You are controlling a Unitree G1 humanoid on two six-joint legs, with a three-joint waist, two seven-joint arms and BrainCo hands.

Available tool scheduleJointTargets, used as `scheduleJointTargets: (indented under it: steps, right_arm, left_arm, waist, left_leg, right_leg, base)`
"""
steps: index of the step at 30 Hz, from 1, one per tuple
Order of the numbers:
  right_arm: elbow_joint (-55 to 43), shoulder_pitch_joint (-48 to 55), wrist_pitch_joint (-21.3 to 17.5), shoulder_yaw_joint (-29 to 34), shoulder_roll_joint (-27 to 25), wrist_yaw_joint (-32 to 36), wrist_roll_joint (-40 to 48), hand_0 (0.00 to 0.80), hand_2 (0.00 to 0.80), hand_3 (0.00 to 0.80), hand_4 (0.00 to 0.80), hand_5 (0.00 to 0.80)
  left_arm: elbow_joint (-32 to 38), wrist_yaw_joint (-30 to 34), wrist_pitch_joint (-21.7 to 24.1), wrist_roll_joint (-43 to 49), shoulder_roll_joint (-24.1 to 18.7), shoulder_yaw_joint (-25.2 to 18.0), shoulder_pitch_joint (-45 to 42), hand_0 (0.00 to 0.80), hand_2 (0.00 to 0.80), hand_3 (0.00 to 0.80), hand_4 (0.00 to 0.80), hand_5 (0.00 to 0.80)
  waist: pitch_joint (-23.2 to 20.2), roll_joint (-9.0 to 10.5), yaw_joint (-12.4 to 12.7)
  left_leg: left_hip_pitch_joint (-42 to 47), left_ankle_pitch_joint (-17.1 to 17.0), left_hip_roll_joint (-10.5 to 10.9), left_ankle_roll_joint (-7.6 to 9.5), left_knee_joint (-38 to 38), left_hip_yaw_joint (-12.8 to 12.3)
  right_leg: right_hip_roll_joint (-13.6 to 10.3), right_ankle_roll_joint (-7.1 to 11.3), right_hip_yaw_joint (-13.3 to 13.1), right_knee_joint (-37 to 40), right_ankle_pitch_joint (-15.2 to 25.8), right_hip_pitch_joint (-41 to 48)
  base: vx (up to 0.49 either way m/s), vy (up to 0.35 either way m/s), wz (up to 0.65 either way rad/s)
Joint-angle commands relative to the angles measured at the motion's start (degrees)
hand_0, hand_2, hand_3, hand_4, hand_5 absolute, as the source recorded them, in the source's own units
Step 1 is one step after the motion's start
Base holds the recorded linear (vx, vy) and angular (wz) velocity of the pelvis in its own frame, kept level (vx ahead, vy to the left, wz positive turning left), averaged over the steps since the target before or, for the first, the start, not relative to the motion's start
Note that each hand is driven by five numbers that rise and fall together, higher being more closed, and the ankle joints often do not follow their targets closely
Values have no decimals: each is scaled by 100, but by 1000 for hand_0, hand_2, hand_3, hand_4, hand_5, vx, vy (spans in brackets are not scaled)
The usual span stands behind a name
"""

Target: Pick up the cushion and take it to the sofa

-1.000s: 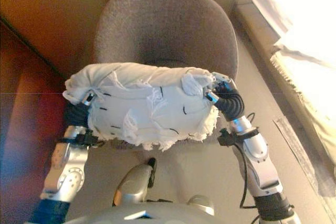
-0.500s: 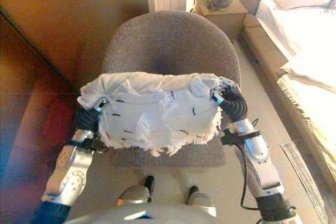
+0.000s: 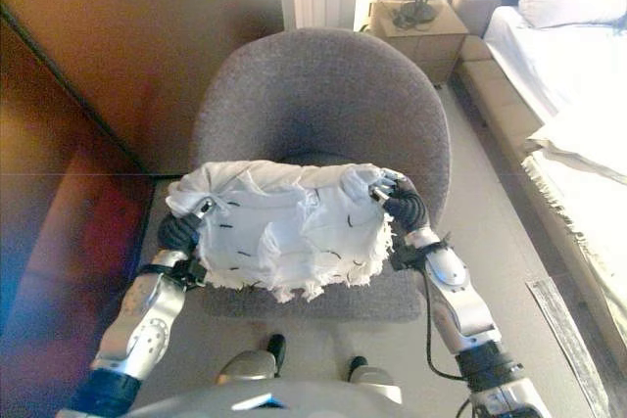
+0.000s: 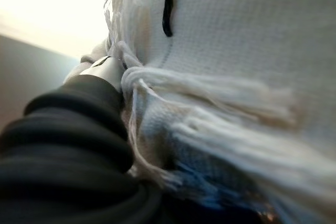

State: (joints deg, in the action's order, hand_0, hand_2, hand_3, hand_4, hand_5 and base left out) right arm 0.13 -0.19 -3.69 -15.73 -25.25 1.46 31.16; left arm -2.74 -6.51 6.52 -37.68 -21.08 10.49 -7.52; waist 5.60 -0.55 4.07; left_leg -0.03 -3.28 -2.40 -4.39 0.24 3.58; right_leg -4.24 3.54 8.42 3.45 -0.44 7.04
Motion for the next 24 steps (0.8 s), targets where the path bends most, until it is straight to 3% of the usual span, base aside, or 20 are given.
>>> scheduleJointTargets:
  steps: [1,10,14,21,24]
  right_arm:
    - [-317,-680,-117,-254,256,12,60,800,800,800,800,800]
    - [840,-1366,208,-454,695,-325,184,800,800,800,800,800]
    - [1582,-2089,356,-632,1004,-740,340,800,800,800,800,800]
    - [2651,-4025,360,-942,1265,-1580,502,800,800,800,800,800]
    - [2768,-4412,230,-1055,1239,-1708,209,800,800,800,800,800]
  left_arm:
    - [186,74,314,205,242,418,1011,800,800,800,800,800]
    - [-627,-399,33,531,494,739,1826,800,800,800,800,800]
    - [-1318,-648,13,720,666,989,2478,800,800,800,800,800]
    - [-3083,-968,618,751,939,1222,4297,800,800,800,800,800]
    - [-3291,-1024,792,768,890,1197,4765,800,800,800,800,800]
  waist:
    - [-163,212,9]
    - [-280,98,-58]
    - [-257,59,-61]
    - [186,-59,-200]
    - [295,-93,-251]
  left_leg:
    - [-142,-145,280,166,346,-86]
    - [168,-160,204,127,-244,-255]
    - [90,-130,220,146,-224,-336]
    - [-382,-123,303,152,-76,-344]
    - [-440,-118,318,149,-106,-323]
  right_leg:
    - [-119,-30,-89,-45,619,-262]
    - [-245,97,41,151,670,-256]
    - [-296,113,94,134,679,-370]
    - [-360,120,-12,71,726,-838]
    - [-364,121,-58,90,721,-907]
  base:
    - [138,98,4]
    - [129,73,4]
    - [17,47,10]
    - [-168,39,2]
    - [-106,16,5]
